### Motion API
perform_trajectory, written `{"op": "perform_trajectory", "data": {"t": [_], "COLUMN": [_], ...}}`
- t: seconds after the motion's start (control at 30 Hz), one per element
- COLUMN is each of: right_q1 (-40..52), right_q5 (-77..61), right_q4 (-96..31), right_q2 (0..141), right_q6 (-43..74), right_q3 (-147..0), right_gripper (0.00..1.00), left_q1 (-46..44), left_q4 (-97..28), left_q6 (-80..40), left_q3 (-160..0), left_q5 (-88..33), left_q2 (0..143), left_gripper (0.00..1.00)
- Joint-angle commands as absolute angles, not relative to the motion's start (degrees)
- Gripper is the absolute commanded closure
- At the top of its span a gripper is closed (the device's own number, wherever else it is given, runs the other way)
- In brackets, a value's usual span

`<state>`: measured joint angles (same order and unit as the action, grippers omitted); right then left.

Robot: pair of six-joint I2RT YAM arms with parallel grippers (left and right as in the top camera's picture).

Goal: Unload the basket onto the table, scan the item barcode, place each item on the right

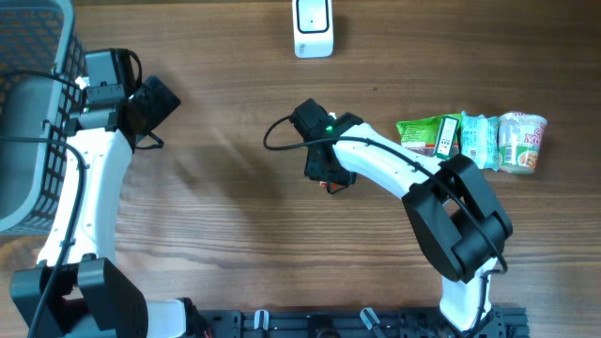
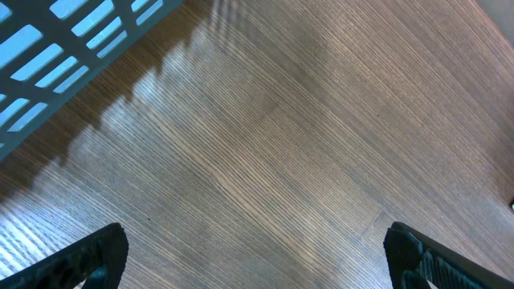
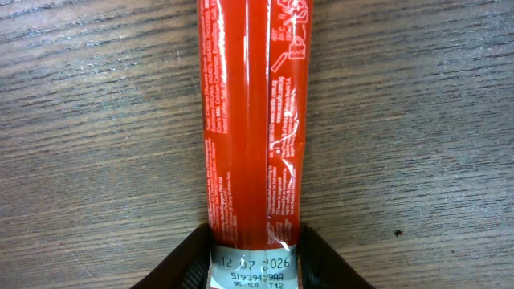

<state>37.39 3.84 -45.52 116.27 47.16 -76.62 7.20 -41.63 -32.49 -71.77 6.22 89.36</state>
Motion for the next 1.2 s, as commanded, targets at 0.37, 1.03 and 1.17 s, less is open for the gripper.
{"op": "perform_trajectory", "data": {"t": [0.37,1.03,1.17], "right_q1": [35.27,34.74,34.74], "right_q5": [-0.12,-12.16,-14.0], "right_q4": [-47.27,-44.1,-43.99], "right_q2": [109.47,95.61,95.61], "right_q6": [33.85,-2.59,-2.63], "right_q3": [-75.85,-75.77,-75.77], "right_gripper": [0.96,0.96,0.96], "left_q1": [7.27,7.27,7.27], "left_q4": [-41.63,-41.63,-41.63], "left_q6": [-33.3,-33.3,-33.3], "left_q3": [-72.42,-72.42,-72.42], "left_q5": [7.16,7.16,7.16], "left_q2": [89.38,89.38,89.38], "left_gripper": [0.0,0.0,0.0]}}
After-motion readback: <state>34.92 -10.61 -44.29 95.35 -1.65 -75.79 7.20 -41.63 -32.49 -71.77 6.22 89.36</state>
